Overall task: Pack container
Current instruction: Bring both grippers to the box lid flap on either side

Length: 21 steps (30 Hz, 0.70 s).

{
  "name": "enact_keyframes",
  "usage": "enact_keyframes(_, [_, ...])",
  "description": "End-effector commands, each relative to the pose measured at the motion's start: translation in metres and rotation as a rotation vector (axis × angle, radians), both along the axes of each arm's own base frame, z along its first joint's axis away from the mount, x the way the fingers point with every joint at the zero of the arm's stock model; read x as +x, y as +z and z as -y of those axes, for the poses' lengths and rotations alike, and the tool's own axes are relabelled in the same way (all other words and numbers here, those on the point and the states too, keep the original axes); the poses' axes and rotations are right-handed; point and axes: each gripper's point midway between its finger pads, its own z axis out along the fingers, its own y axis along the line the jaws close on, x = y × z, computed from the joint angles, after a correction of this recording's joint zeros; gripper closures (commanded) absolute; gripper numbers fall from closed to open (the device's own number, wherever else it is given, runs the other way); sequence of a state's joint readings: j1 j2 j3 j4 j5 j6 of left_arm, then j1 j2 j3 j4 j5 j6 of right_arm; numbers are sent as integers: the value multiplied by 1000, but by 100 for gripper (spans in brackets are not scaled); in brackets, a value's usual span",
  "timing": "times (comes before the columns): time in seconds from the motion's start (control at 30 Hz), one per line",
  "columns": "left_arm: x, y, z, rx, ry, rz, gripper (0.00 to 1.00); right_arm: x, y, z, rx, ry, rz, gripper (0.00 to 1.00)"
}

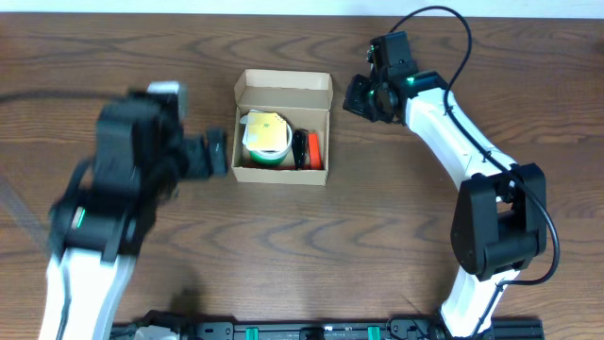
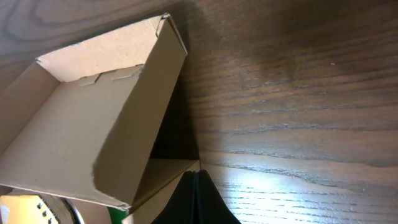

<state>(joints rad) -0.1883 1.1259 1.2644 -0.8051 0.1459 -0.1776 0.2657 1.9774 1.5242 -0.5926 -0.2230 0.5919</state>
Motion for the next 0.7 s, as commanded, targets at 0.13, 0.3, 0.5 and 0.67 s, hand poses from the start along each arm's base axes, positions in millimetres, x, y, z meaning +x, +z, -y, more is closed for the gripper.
enact_keyframes(0.13, [68,-75,-10,-170,-26,-178,5,4,-1,10,41,13,-1,99])
enact_keyframes(0.3, [104,-129,-23,-142,-24,-291,4,10,2,12,36,26,34,99])
enact_keyframes(0.5, [148,-165,-19,-152,-50,-355,24,16,-3,12,30,27,51,99])
enact_keyframes(0.67, [181,-186,-11,-227,-45,-388,65,15,-29,10,43,16,-10,99])
